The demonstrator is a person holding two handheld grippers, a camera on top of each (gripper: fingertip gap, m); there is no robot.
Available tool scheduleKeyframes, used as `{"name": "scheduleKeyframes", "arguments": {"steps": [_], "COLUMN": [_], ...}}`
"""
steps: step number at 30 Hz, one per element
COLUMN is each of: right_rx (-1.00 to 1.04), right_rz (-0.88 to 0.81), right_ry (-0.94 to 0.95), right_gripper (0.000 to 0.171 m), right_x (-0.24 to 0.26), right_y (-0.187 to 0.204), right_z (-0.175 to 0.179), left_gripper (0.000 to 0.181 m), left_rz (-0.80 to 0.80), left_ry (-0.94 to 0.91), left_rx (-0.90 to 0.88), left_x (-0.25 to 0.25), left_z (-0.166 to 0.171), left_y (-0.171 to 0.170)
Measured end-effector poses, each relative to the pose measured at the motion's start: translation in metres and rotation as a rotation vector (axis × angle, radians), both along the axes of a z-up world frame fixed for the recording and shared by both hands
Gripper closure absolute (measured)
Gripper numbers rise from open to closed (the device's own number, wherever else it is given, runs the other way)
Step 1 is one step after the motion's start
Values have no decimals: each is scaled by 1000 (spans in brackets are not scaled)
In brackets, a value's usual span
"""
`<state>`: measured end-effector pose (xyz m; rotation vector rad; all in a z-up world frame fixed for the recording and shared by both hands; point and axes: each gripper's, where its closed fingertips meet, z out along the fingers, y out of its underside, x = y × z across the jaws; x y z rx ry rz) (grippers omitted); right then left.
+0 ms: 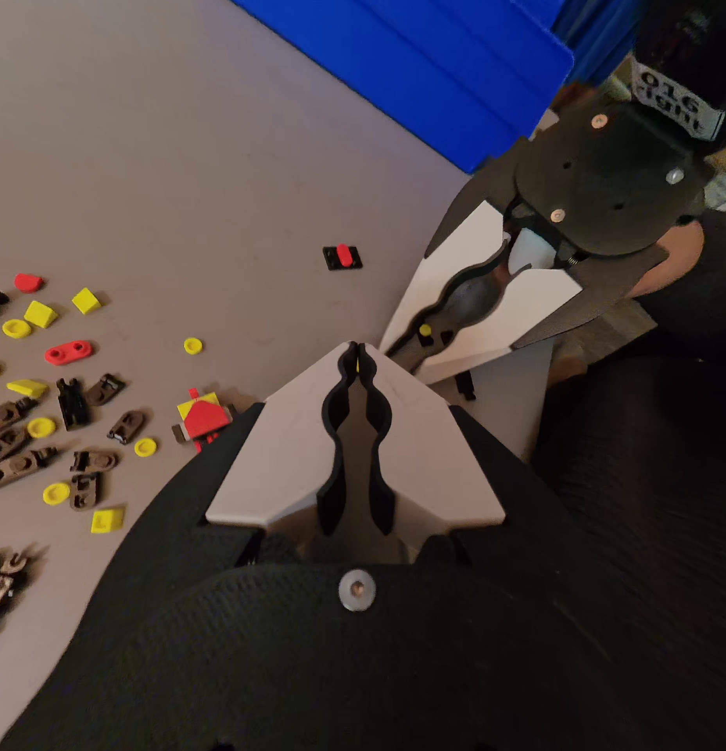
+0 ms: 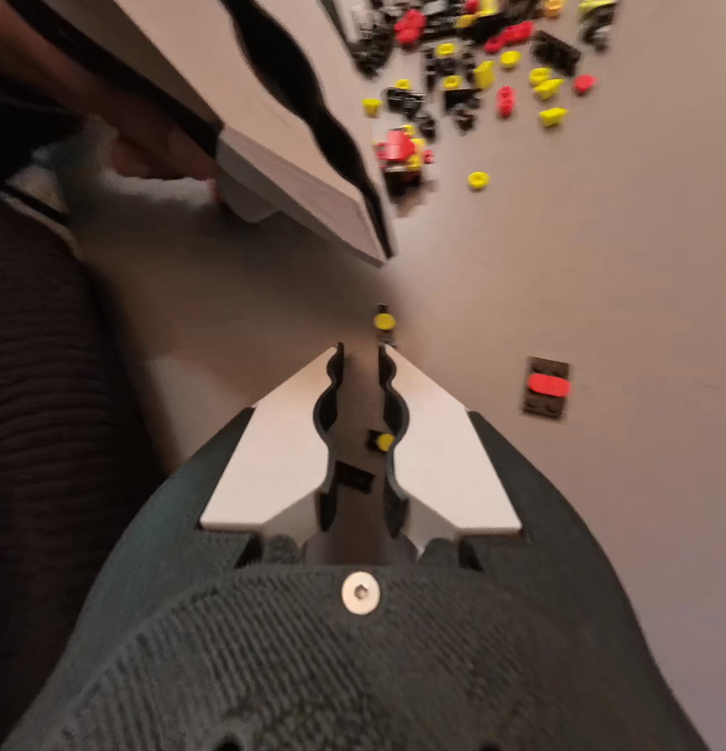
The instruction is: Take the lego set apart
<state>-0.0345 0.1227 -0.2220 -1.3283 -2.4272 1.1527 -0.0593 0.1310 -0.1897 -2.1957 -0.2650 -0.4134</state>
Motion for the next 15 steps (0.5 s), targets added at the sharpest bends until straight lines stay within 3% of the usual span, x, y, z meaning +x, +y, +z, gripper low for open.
{"name": "scheduleKeyframes", "arguments": {"steps": [1,6,9,15], "right_rx": [-58,-21,-34,-159], "right_rz": [47,-18,-47,202], "right_ry": [-18,80,42,-72], "right_gripper": [155,162,156,157], "right_x": [6,-9,-12,24], "right_y": [-10,6,9,-32], "right_z": [4,15,8,10], "left_gripper": [181,181,181,181], "left_rz": [-10,-59,-83,-91], "left_ry": [0,63,57,51], "left_rx": [-24,-84,-101,-201], "left_x": [3,16,29,46], "left_z": [-2,-11,-15,-29], "left_y": [-5,-19,-17,-29]}}
